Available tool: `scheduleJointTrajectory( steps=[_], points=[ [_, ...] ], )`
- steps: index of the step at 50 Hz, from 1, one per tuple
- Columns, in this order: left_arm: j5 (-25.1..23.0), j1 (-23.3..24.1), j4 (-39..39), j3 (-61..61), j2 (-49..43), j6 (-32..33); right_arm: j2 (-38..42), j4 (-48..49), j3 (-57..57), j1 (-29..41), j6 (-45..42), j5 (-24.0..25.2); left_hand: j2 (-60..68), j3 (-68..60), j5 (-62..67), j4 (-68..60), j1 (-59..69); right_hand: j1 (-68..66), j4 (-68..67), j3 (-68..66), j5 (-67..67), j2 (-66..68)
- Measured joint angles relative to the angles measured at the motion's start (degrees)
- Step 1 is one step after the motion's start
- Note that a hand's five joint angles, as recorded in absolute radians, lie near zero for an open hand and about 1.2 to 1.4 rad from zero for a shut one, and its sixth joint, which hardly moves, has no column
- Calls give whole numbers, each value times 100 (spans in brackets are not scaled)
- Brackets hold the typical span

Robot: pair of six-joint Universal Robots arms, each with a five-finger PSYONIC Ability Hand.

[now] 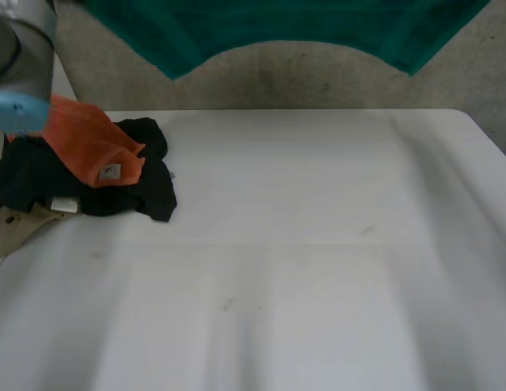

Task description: Fold the laundry.

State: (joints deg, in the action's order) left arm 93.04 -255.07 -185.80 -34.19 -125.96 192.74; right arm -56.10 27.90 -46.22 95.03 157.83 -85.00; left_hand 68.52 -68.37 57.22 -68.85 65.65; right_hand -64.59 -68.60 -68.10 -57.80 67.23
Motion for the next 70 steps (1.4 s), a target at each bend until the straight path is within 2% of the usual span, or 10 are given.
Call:
scheduleJointTrajectory(
  steps=[9, 23, 28, 30, 32, 39, 43, 48, 60, 70],
  points=[
    [-308, 51, 9, -2061, -171, 163, 590, -1028, -961, -131, -144, 642, 0, 0, 0, 0, 0, 0, 0, 0, 0, 0],
    [-631, 247, 672, -3720, 44, 1186, 361, -2275, -2479, -313, -1299, 666, 0, 0, 0, 0, 0, 0, 0, 0, -18, 0],
    [-495, 442, 1999, -4740, 916, 2129, -505, -3756, -3317, -498, -2547, 394, 0, 0, 0, 0, 0, 0, 0, 0, -28, 0],
    [-495, 442, 1999, -4740, 916, 2129, -505, -3756, -3317, -498, -2547, 394, 0, 0, 0, 0, 0, 0, 0, 0, -28, 0],
    [-374, 601, 2898, -5435, 1597, 2583, -1192, -4818, -3957, -742, -3411, 264, 0, 0, 0, 0, 0, 0, -1, 0, -40, 0],
    [-391, 864, 3920, -6140, 2485, 2958, -2117, -5583, -4805, -1189, -4605, 541, 0, 0, 0, 0, 0, 0, -1, 0, -43, 0],
    [-469, 844, 3848, -5932, 2551, 2994, -2113, -5405, -4814, -1235, -4689, 741, 0, 0, 0, 0, 0, 0, 0, 0, -44, 0],
    [-435, 753, 3269, -5215, 2131, 2912, -1679, -4891, -4377, -1044, -4113, 778, 0, 0, 0, 0, 0, 0, -1, 0, -43, 0],
    [21, 854, 2025, -2666, 453, 2442, -283, -3519, -2798, -570, -2525, 363, 0, 0, 0, 0, 0, 0, -1, 0, -44, 0],
    [506, 975, 2226, -560, -1055, 2366, 731, -2769, -1582, -314, -2154, -73, 0, 0, 0, 0, 0, 5, 12, 12, -29, -11]
  ],
)
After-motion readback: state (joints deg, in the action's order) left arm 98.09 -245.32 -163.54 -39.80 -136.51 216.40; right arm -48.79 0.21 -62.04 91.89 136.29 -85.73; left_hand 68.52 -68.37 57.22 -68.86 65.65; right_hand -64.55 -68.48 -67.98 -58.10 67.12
